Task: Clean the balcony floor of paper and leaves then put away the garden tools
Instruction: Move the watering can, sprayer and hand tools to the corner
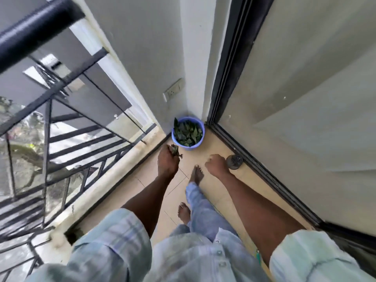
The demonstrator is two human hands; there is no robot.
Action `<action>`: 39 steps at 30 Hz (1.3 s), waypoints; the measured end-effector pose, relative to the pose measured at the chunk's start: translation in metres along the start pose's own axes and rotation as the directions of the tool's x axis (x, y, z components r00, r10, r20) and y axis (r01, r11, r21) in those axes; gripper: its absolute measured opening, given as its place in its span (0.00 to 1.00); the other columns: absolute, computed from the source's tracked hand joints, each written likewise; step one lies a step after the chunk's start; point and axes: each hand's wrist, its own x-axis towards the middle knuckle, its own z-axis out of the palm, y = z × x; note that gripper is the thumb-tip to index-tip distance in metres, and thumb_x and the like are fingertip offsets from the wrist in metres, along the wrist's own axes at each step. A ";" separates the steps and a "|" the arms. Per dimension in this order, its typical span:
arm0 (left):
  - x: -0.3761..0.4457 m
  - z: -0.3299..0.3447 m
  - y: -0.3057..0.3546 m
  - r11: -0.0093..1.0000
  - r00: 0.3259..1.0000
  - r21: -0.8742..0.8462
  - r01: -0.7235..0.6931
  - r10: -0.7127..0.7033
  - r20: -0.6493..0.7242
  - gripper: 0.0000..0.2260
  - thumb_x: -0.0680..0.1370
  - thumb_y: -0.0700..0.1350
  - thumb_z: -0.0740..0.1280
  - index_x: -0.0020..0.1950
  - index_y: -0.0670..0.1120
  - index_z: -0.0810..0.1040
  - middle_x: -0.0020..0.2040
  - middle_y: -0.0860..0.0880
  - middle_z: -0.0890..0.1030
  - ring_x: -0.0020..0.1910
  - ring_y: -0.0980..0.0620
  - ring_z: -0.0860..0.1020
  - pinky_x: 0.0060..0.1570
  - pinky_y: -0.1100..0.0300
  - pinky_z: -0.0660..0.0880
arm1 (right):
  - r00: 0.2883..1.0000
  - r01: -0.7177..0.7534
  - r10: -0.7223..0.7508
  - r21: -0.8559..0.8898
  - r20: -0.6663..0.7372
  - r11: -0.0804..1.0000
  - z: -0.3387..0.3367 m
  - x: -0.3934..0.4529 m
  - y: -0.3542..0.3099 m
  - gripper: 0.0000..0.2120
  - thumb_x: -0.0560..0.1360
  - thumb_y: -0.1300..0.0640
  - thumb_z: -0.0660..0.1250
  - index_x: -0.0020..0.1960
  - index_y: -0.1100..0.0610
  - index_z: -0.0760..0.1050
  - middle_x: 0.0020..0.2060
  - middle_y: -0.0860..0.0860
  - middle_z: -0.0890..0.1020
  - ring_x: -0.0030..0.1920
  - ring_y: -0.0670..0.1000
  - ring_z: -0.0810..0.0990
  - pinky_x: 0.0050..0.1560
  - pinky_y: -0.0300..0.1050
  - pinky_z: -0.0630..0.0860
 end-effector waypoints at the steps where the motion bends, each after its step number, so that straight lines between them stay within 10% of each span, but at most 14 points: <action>1: 0.018 0.004 0.006 0.999 0.999 0.024 -0.049 0.049 -0.008 0.09 0.73 0.37 0.65 0.47 0.45 0.66 0.46 0.42 0.78 0.44 0.41 0.74 0.39 0.53 0.67 | 1.000 -0.007 0.007 -0.005 0.005 1.000 -0.004 0.016 -0.008 0.08 0.73 0.61 0.63 0.35 0.59 0.69 0.44 0.62 0.78 0.46 0.62 0.77 0.41 0.42 0.66; 6: 0.106 0.029 0.025 0.986 0.991 0.095 -0.136 0.136 0.004 0.10 0.71 0.35 0.66 0.49 0.44 0.69 0.48 0.40 0.77 0.48 0.39 0.74 0.39 0.56 0.58 | 0.999 -0.044 0.043 0.026 0.033 0.999 -0.014 0.097 -0.039 0.11 0.73 0.62 0.62 0.52 0.65 0.77 0.54 0.62 0.80 0.56 0.62 0.78 0.43 0.42 0.68; 13: 0.208 0.081 0.024 0.947 0.949 0.075 -0.312 0.314 -0.012 0.13 0.76 0.39 0.63 0.60 0.40 0.73 0.58 0.40 0.71 0.51 0.40 0.75 0.46 0.50 0.75 | 1.000 0.019 -0.020 -0.063 -0.010 0.998 -0.012 0.201 -0.056 0.10 0.76 0.63 0.59 0.49 0.67 0.77 0.52 0.63 0.80 0.55 0.62 0.78 0.44 0.43 0.69; 21: 0.306 0.149 -0.046 0.953 0.933 0.201 -0.227 0.153 0.326 0.37 0.70 0.55 0.58 0.75 0.37 0.63 0.71 0.34 0.65 0.66 0.35 0.68 0.62 0.52 0.66 | 0.999 -0.024 0.025 -0.046 0.022 0.999 0.046 0.293 -0.043 0.10 0.76 0.61 0.61 0.50 0.65 0.77 0.54 0.62 0.80 0.57 0.62 0.78 0.50 0.46 0.73; 29: 0.268 0.071 -0.036 0.930 0.891 0.273 -0.245 0.104 0.442 0.22 0.76 0.36 0.65 0.70 0.36 0.69 0.67 0.36 0.72 0.67 0.39 0.70 0.61 0.58 0.63 | 0.968 -0.237 0.246 0.147 -0.042 0.960 0.049 0.217 -0.063 0.11 0.76 0.59 0.63 0.53 0.63 0.81 0.55 0.61 0.81 0.58 0.61 0.78 0.52 0.46 0.72; 39: 0.172 -0.026 0.021 0.695 0.633 0.332 -0.638 0.227 0.741 0.21 0.75 0.37 0.64 0.68 0.37 0.69 0.67 0.37 0.71 0.65 0.38 0.71 0.62 0.51 0.69 | 0.892 -0.364 0.430 0.340 -0.140 0.867 0.053 0.047 -0.109 0.10 0.73 0.60 0.61 0.52 0.60 0.77 0.55 0.59 0.80 0.57 0.61 0.78 0.52 0.46 0.75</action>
